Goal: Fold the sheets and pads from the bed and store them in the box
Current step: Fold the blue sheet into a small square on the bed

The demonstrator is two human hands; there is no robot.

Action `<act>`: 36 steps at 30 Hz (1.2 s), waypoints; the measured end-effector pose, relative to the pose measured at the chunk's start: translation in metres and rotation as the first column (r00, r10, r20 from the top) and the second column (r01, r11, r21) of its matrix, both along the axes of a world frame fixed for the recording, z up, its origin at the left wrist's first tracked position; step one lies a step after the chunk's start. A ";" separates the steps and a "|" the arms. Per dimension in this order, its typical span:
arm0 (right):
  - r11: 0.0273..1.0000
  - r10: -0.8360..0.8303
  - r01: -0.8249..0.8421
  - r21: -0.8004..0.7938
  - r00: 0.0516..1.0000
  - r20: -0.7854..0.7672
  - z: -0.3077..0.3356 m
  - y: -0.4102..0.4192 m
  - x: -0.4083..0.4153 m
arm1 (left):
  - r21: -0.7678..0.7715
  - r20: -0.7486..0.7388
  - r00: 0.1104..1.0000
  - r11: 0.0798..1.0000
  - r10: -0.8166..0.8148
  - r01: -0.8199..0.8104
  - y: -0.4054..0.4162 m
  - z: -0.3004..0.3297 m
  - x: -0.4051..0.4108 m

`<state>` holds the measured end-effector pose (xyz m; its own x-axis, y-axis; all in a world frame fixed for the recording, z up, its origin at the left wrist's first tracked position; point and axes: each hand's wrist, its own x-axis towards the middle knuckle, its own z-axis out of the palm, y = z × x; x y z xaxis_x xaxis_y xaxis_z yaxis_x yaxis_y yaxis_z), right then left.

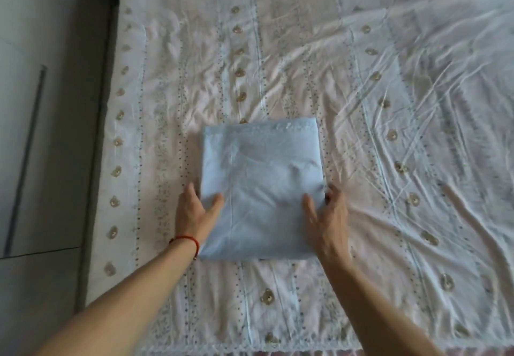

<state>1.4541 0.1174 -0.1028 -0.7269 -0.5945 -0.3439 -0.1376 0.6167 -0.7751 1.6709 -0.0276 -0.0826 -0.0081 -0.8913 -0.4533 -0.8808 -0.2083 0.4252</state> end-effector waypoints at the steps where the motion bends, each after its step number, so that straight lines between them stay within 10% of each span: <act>1: 0.997 -0.041 0.034 0.065 0.994 0.102 0.009 -0.003 -0.001 | 0.087 -0.043 0.993 0.990 0.114 -0.110 -0.005 0.003 0.001; 7: 0.997 -0.071 0.069 0.028 0.752 0.656 0.029 -0.030 -0.030 | 0.521 -0.232 0.883 0.819 0.408 -0.242 -0.039 0.021 0.000; 21: 0.889 -0.221 0.396 -0.231 0.811 0.541 0.322 0.197 -0.072 | 0.317 -0.751 0.659 0.851 -0.044 0.419 0.085 0.308 -0.112; 30: 0.561 -0.659 0.725 -0.400 0.683 0.314 0.441 0.399 -0.086 | -0.006 -0.809 0.364 0.626 -0.461 0.779 0.244 0.424 -0.271; 36: 0.469 -0.773 0.708 -0.528 0.618 0.142 0.455 0.543 -0.091 | -0.050 -0.838 0.133 0.317 -0.529 0.947 0.385 0.451 -0.352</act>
<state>1.3629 0.6606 0.3517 -0.9876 0.1368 -0.0768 0.0863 0.0649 -0.9942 1.3184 0.3571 0.3680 -0.9777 0.0783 -0.1950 -0.1902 0.0647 0.9796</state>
